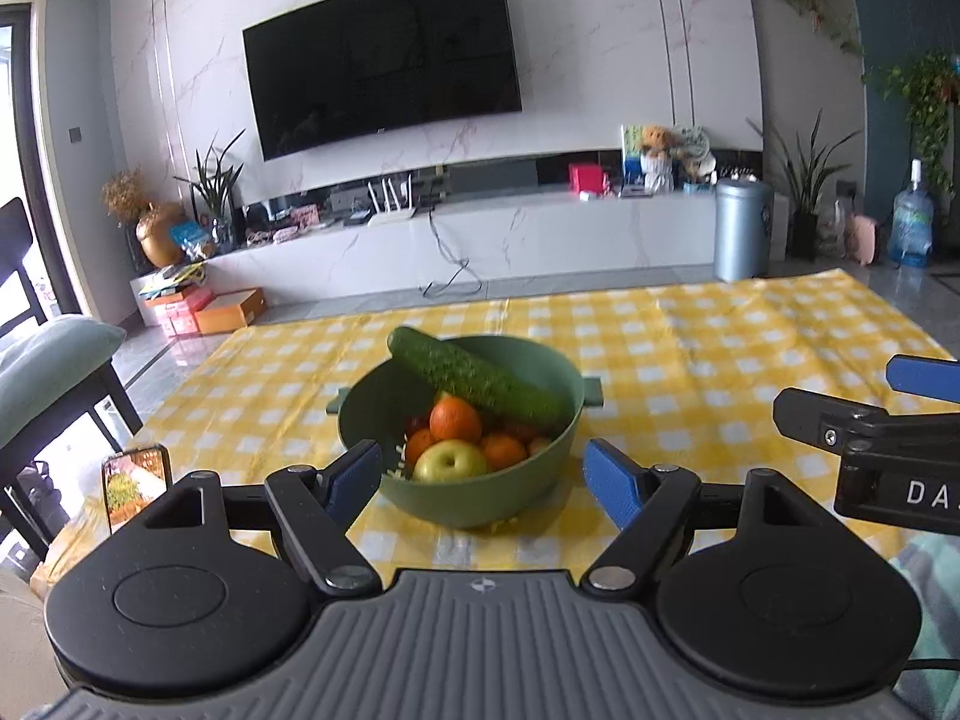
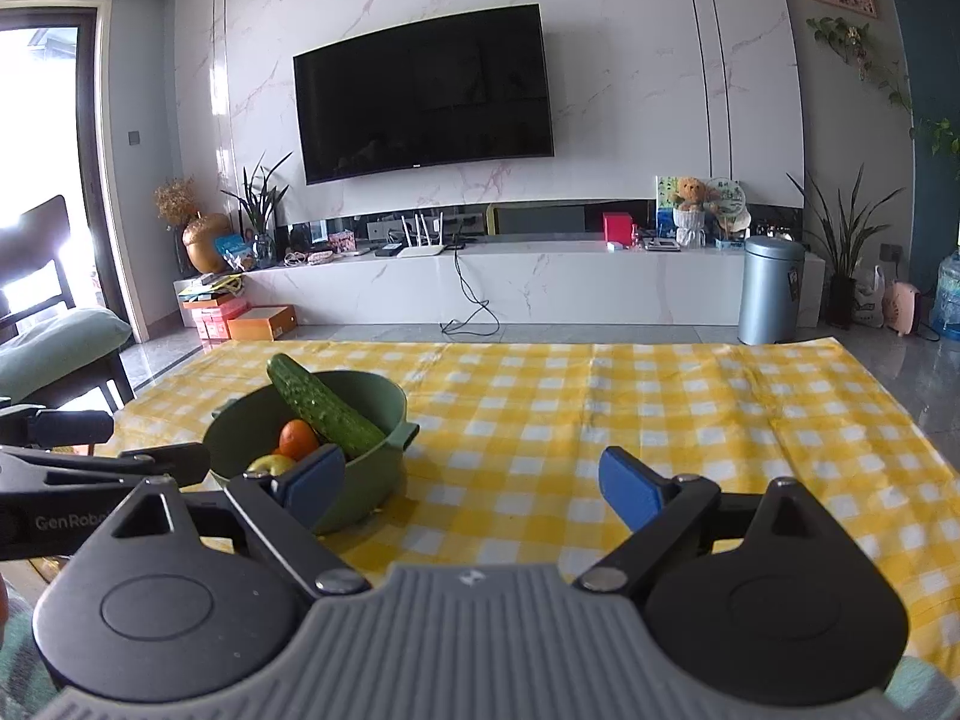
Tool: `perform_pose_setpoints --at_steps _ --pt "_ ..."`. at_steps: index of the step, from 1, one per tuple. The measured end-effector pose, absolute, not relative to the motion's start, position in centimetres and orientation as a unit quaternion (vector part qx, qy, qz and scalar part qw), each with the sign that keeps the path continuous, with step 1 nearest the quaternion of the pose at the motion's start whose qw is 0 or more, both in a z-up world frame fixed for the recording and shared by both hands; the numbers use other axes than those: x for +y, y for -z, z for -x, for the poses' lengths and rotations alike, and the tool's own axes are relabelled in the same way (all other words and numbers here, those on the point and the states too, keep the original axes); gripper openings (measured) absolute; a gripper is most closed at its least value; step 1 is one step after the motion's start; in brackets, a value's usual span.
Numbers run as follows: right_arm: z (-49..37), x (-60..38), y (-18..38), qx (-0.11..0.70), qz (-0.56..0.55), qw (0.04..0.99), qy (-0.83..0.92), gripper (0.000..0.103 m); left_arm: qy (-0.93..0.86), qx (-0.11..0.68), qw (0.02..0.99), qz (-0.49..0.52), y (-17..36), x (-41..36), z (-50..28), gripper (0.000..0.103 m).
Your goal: Organize fruits
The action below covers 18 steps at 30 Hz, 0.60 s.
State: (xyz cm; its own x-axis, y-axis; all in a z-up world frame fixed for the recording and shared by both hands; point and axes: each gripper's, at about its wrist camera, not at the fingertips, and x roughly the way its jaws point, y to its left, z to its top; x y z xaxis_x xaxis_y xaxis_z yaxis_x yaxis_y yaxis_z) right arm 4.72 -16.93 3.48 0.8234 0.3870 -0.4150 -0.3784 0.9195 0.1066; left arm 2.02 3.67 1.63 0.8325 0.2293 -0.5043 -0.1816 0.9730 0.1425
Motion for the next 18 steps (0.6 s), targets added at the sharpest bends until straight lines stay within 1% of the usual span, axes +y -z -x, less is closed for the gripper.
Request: perform_pose_setpoints --at_steps 8,13,18 --pt "-6.3 -17.0 -0.6 0.236 0.004 0.947 -0.216 0.088 -0.104 0.309 0.944 -0.048 0.5 3.1 -3.0 0.090" --pt "-7.3 -17.8 0.1 0.252 -0.021 0.942 -0.221 0.088 -0.099 0.330 0.938 -0.042 1.4 2.9 -3.7 0.090" --pt "-7.4 -17.7 0.3 0.254 -0.019 0.941 -0.224 0.088 -0.100 0.340 0.934 -0.042 1.6 2.9 -3.8 0.090"
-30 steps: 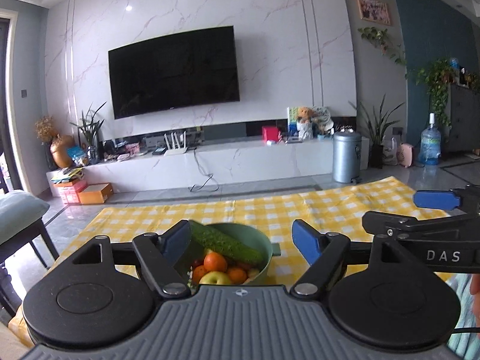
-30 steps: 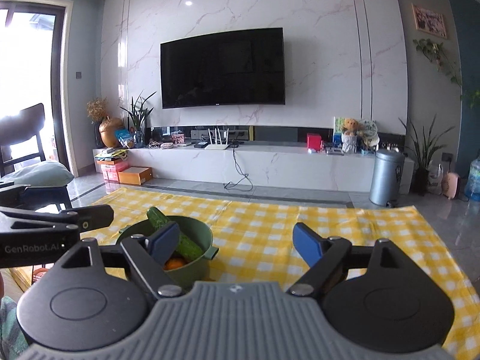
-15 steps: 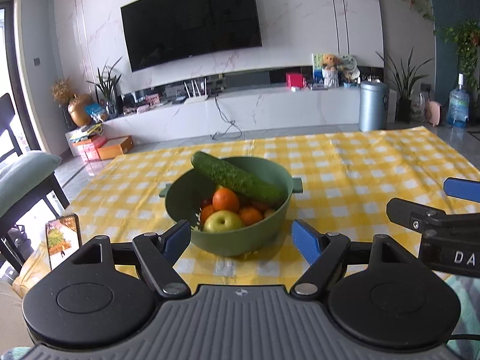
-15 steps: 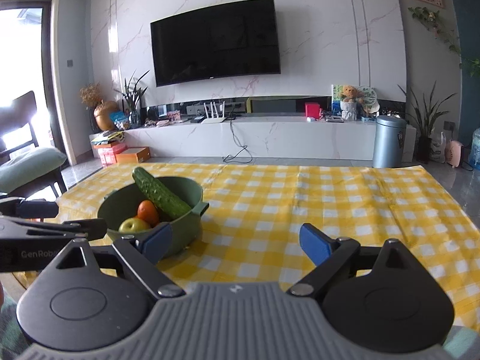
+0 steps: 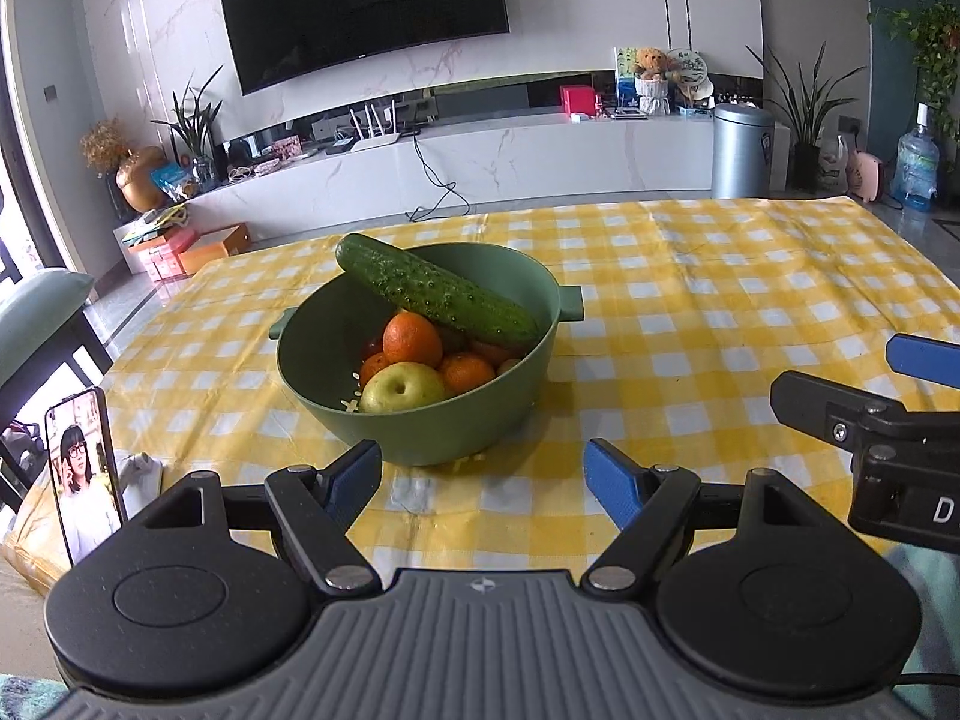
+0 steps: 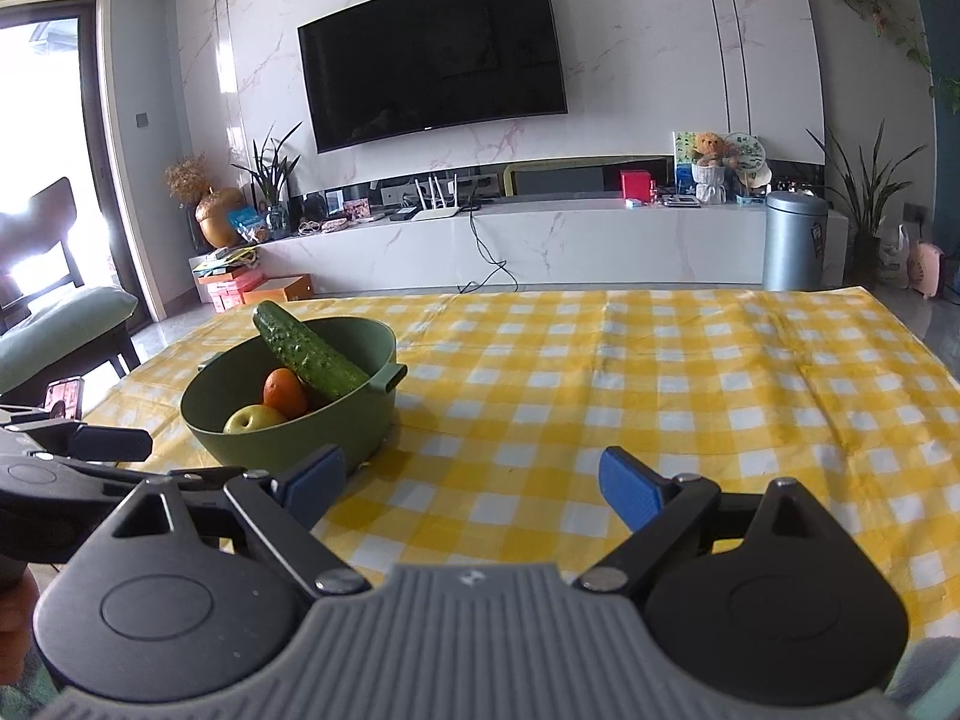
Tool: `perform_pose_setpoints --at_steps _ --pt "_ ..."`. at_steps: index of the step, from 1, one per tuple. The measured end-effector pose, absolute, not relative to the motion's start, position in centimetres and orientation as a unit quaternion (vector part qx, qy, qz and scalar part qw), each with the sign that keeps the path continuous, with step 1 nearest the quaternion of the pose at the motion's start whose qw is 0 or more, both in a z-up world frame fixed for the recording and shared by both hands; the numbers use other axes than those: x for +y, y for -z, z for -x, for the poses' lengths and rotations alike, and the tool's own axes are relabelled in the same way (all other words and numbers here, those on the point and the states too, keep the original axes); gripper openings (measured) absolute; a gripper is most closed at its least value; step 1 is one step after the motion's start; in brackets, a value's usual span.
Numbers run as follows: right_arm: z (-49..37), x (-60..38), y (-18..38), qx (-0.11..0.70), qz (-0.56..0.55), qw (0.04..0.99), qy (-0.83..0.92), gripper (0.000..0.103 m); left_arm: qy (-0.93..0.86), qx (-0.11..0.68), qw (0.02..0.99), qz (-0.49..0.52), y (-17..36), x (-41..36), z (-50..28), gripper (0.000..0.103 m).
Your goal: Organize fruits
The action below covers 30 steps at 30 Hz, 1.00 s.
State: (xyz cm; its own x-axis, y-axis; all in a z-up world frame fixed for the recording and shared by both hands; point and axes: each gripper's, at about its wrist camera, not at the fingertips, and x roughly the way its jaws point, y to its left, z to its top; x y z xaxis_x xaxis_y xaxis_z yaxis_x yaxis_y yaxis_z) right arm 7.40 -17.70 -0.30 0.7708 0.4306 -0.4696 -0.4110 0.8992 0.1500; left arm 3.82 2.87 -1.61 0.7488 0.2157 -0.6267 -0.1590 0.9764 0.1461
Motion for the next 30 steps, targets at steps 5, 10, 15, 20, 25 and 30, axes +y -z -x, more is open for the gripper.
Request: perform_pose_setpoints --at_steps 5,10,15,20,25,30 --pt "-7.37 -17.56 0.32 0.254 -0.017 0.941 -0.224 0.088 -0.099 0.344 0.933 -0.039 1.46 2.94 -3.83 0.090" --pt "-7.36 -17.42 0.42 0.253 -0.012 0.941 -0.224 0.088 -0.098 0.346 0.932 -0.038 1.42 2.91 -3.73 0.090" --pt "-7.31 -17.39 0.41 0.253 -0.011 0.941 -0.223 0.088 -0.098 0.344 0.933 -0.038 1.26 2.93 -3.70 0.090" --pt "-7.42 -17.37 0.56 0.256 -0.008 0.941 -0.223 0.088 -0.098 0.344 0.933 -0.038 1.26 2.94 -3.68 0.090" --pt "-7.50 -17.43 0.61 0.258 -0.008 0.940 -0.223 0.088 -0.097 0.345 0.933 -0.039 1.30 2.94 -3.71 0.090" --pt "-7.52 -17.43 0.65 0.259 -0.007 0.940 -0.222 0.088 -0.097 0.344 0.933 -0.039 1.29 2.91 -3.69 0.090"
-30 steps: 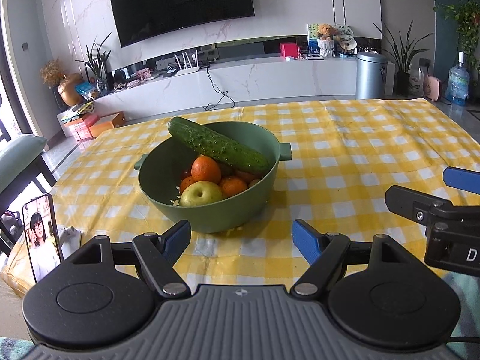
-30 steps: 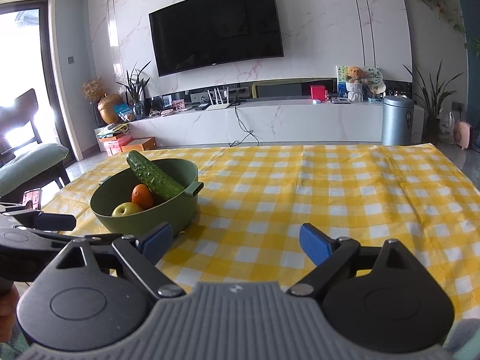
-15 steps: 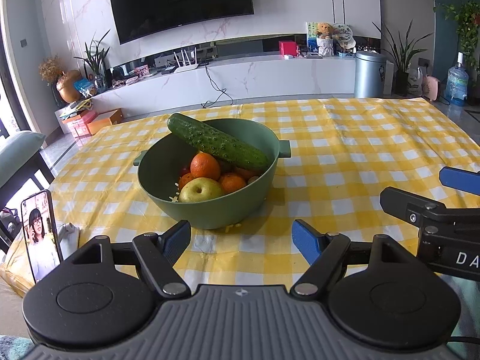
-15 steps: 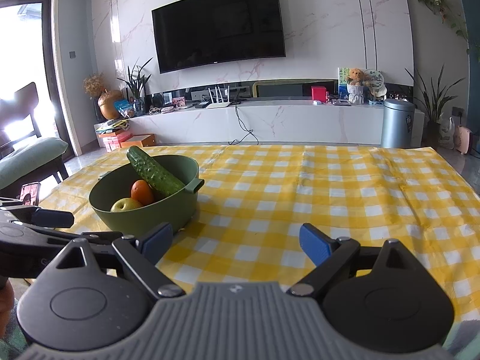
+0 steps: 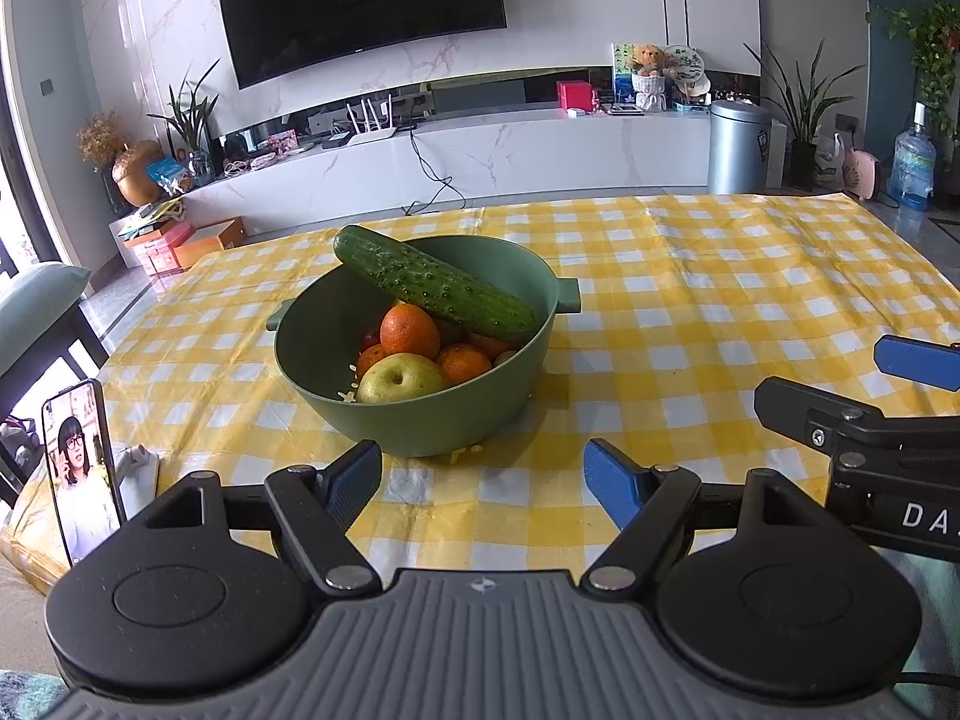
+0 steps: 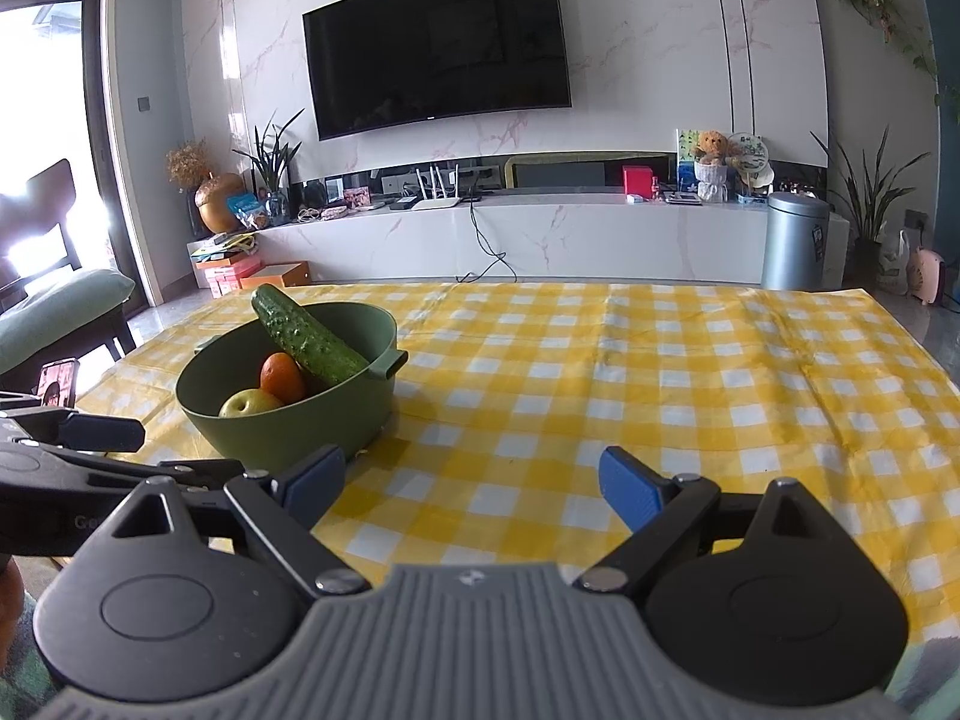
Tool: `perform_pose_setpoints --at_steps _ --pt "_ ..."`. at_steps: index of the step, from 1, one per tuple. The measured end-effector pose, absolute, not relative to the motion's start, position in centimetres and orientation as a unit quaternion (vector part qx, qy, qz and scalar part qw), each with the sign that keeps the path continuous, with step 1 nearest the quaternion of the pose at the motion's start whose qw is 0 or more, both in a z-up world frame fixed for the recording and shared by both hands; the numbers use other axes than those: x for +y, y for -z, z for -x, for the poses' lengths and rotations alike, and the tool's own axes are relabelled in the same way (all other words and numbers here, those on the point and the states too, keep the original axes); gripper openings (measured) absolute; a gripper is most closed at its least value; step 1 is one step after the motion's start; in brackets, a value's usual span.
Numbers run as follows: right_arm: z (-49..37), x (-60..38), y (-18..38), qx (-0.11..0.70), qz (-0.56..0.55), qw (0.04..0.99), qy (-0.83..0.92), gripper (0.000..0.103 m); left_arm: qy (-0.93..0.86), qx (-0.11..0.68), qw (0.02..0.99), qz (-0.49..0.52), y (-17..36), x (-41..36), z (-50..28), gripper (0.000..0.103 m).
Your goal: Organize fruits
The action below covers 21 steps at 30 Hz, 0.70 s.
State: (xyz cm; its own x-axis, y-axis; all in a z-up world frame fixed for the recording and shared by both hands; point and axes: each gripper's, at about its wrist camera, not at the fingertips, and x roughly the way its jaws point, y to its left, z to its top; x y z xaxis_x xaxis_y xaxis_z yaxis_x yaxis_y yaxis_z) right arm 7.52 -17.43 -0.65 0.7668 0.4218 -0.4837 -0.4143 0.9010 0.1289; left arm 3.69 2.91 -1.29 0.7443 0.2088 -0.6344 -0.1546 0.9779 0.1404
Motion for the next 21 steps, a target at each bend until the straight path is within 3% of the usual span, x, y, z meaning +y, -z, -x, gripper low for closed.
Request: perform_pose_setpoints --at_steps 21 --pt "-7.53 -17.33 0.89 0.263 -0.005 0.939 -0.220 0.088 -0.096 0.341 0.934 -0.042 0.88 2.75 -3.57 0.090"
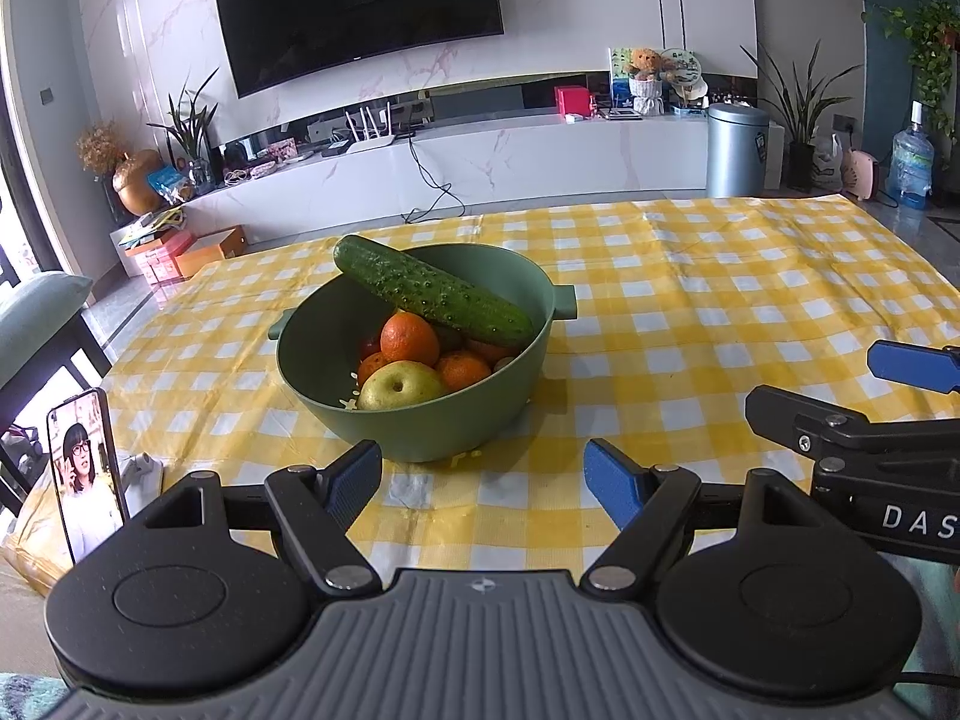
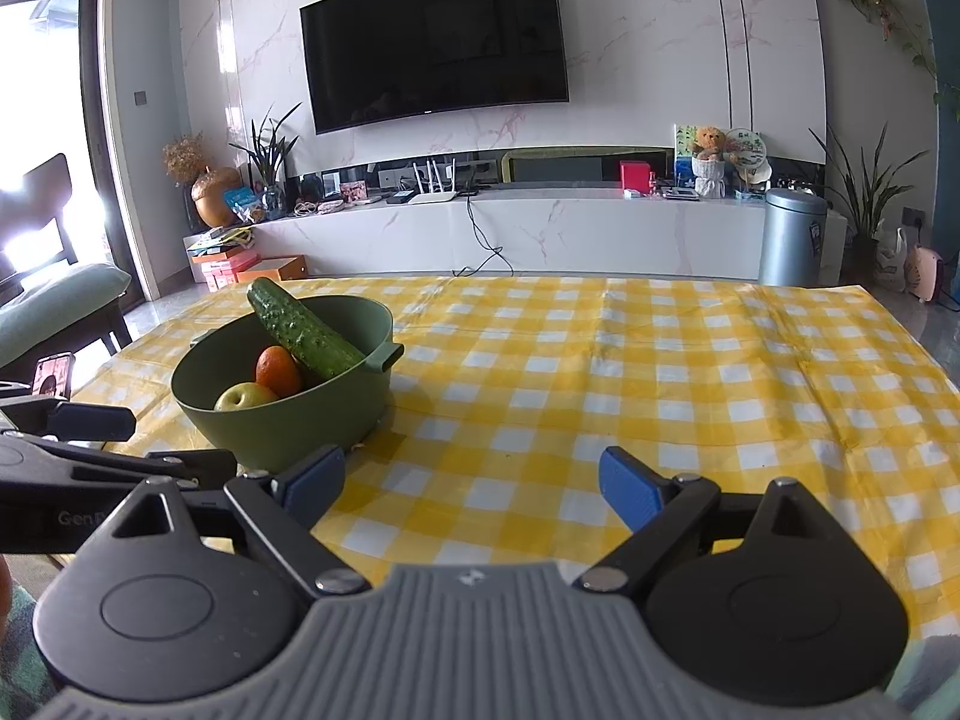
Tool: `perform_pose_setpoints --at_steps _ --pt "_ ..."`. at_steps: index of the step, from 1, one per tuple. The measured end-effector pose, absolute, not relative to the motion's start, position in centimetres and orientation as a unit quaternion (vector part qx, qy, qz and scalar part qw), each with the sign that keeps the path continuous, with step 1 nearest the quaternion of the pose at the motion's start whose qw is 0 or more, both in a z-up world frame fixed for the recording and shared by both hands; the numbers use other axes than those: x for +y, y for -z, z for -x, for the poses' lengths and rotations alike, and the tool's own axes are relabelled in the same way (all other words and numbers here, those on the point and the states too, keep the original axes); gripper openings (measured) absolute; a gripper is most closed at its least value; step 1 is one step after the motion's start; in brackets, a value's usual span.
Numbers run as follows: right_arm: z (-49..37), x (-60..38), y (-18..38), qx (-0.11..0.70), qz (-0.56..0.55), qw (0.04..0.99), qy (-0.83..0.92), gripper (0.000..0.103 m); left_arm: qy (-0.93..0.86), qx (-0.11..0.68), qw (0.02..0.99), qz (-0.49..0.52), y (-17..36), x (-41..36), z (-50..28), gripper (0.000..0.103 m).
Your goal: Organize fruits
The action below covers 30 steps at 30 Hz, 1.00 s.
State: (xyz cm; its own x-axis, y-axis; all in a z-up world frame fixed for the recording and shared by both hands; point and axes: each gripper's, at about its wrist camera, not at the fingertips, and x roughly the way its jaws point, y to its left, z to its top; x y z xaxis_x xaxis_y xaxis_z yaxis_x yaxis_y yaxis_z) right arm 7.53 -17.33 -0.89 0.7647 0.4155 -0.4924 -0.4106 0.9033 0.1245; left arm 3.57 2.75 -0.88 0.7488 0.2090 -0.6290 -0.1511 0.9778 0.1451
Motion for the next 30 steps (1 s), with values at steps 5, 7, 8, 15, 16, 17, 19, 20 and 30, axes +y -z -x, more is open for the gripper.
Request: perform_pose_setpoints --at_steps 5,7,8,15,16,17,19,20,30 --pt "-7.52 -17.34 0.92 0.264 -0.004 0.939 -0.220 0.088 -0.096 0.339 0.935 -0.044 0.58 2.63 -3.50 0.090" --pt "-7.53 -17.34 0.92 0.264 -0.004 0.939 -0.220 0.088 -0.095 0.339 0.935 -0.044 0.52 2.62 -3.47 0.090" --pt "-7.53 -17.34 0.92 0.264 -0.004 0.939 -0.220 0.088 -0.095 0.339 0.935 -0.044 0.53 2.61 -3.47 0.090" --pt "-7.53 -17.35 0.93 0.264 -0.004 0.939 -0.219 0.088 -0.095 0.338 0.935 -0.044 0.38 2.62 -3.46 0.090" --pt "-7.54 -17.33 0.90 0.264 -0.004 0.939 -0.220 0.088 -0.095 0.338 0.935 -0.044 0.44 2.61 -3.46 0.090" --pt "-7.53 -17.38 0.98 0.265 -0.004 0.939 -0.219 0.088 -0.095 0.338 0.935 -0.044 0.44 2.61 -3.45 0.090" --pt "-7.53 -17.38 0.97 0.265 -0.004 0.939 -0.220 0.088 -0.095 0.338 0.935 -0.045 0.34 2.63 -3.42 0.090" --pt "-7.53 -17.40 0.98 0.265 -0.004 0.939 -0.220 0.088 -0.095 0.338 0.935 -0.045 0.28 2.63 -3.43 0.090" --pt "-7.53 -17.36 0.91 0.265 -0.004 0.939 -0.219 0.088 -0.095 0.337 0.935 -0.046 0.29 2.61 -3.41 0.090"
